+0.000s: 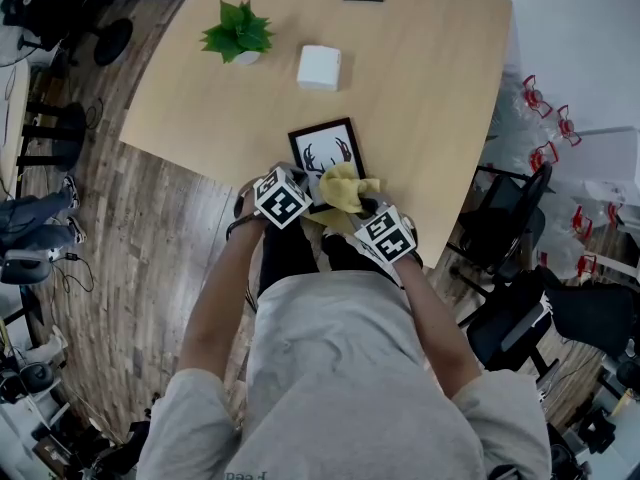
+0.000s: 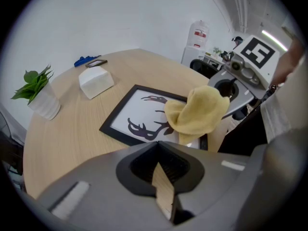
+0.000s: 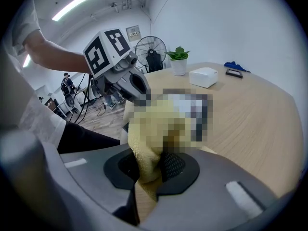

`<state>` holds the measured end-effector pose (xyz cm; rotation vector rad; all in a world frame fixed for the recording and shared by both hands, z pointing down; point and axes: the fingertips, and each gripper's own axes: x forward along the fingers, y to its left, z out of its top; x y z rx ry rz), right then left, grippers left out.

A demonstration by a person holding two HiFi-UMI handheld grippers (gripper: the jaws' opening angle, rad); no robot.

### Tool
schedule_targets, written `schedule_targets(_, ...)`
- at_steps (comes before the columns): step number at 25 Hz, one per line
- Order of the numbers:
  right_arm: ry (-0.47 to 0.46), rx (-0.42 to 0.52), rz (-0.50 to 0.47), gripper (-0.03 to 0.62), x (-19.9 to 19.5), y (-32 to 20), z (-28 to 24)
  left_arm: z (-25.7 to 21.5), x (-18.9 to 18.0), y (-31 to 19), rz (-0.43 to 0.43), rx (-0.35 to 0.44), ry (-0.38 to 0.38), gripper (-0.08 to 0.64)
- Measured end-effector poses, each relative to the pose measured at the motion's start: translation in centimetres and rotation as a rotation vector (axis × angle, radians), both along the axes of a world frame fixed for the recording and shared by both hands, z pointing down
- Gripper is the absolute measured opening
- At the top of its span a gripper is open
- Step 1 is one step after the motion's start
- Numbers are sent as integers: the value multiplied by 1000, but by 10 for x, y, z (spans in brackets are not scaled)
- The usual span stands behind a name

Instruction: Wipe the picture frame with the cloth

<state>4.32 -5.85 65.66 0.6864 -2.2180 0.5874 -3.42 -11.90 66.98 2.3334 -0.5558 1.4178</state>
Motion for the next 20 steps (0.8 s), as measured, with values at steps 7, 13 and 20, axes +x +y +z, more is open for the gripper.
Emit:
schedule_targets(7, 3, -22, -12, 49, -8, -3, 2, 0, -3, 1, -12, -2, -8, 52)
schedule_targets(13, 6, -12, -6, 51, -14, -9, 4, 0, -3, 1, -21, -2, 0, 52)
schedule_targets(20, 11, -9, -13, 51, -20, -18, 14, 1, -3, 1, -26, -3, -1, 52)
